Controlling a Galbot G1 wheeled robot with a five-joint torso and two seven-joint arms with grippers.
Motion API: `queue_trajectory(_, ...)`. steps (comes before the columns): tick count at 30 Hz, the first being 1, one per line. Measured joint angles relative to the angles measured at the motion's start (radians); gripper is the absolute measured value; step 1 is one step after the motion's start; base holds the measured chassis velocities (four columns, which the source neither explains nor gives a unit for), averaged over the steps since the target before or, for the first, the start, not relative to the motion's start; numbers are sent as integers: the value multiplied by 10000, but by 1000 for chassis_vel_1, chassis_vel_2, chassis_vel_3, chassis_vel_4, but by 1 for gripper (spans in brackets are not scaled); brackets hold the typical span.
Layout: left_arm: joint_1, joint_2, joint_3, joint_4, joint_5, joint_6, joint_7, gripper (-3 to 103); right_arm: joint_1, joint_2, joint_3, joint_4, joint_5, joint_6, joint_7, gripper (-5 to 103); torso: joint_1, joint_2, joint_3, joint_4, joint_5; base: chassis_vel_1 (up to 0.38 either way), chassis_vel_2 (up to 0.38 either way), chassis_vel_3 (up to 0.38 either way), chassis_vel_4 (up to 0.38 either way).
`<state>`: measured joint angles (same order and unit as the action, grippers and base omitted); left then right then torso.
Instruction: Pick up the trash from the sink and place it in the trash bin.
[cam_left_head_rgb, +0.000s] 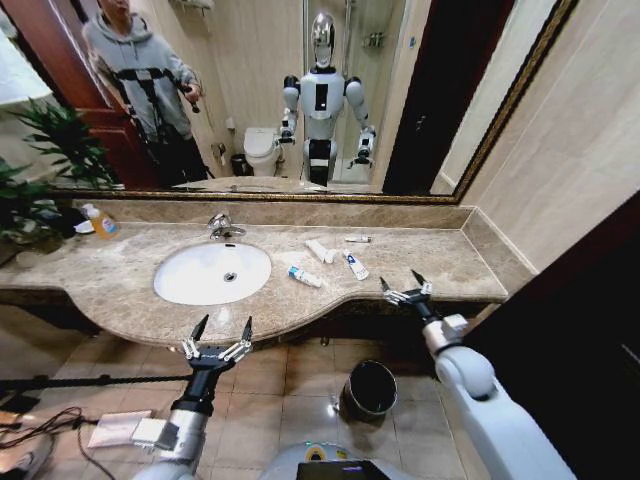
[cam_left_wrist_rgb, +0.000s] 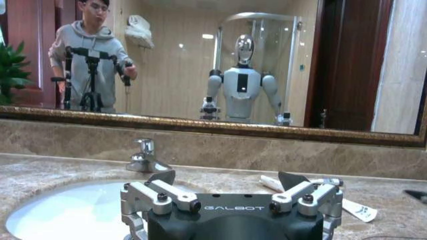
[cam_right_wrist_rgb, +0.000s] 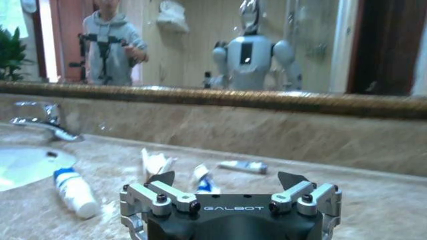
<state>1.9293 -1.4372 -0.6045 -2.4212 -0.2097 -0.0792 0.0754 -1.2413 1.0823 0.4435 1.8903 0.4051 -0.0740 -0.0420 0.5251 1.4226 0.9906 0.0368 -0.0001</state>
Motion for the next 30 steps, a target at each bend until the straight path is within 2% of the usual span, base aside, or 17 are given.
queue_trajectory(6, 0, 0, 0, 0, 0, 0, 1, 100, 1459, 255, -1108, -1406, 45, -259, 93, 100, 0, 0, 0, 1, 2, 0, 0, 0, 0)
queue_trajectory(11, 0, 0, -1, 0, 0, 0, 0, 100, 1963, 370, -1431, -1817, 104, -837, 171, 100, 0, 0, 0, 0, -1, 0, 0, 0, 0)
queue_trajectory(22, 0, 0, -1, 0, 0, 0, 0, 100, 2600, 627, -1771, -2504, 200, -1153, 153, 101, -1, 0, 0, 0, 1, 0, 0, 0, 0)
queue_trajectory(25, 0, 0, -1, 0, 0, 0, 1, 100, 2775, 686, -1830, -2695, 200, -1181, 178, 92, -1, 0, -1, 1, 1, 0, 0, 0, 0)
queue_trajectory(26, 0, 0, 0, 0, 0, 0, 0, 100, 2840, 705, -1856, -2783, 199, -1186, 186, 92, -1, 0, -1, 0, 0, 0, 0, 0, 0)
queue_trajectory(27, 0, 0, 0, 0, 0, 0, 0, 100, 2926, 729, -1889, -2893, 199, -1195, 198, 82, -1, 0, 0, 0, 0, 0, 0, 0, 0)
queue_trajectory(29, 0, 0, -1, 0, 0, 0, 0, 100, 2946, 743, -1888, -2913, 198, -1216, 202, 82, -1, 0, 0, 0, 1, 0, 0, 0, 0)
queue_trajectory(30, 0, 0, 0, 0, -1, 0, 0, 100, 2955, 763, -1879, -2920, 192, -1240, 202, 76, -1, 0, 0, 0, 0, 0, 0, 0, 0)
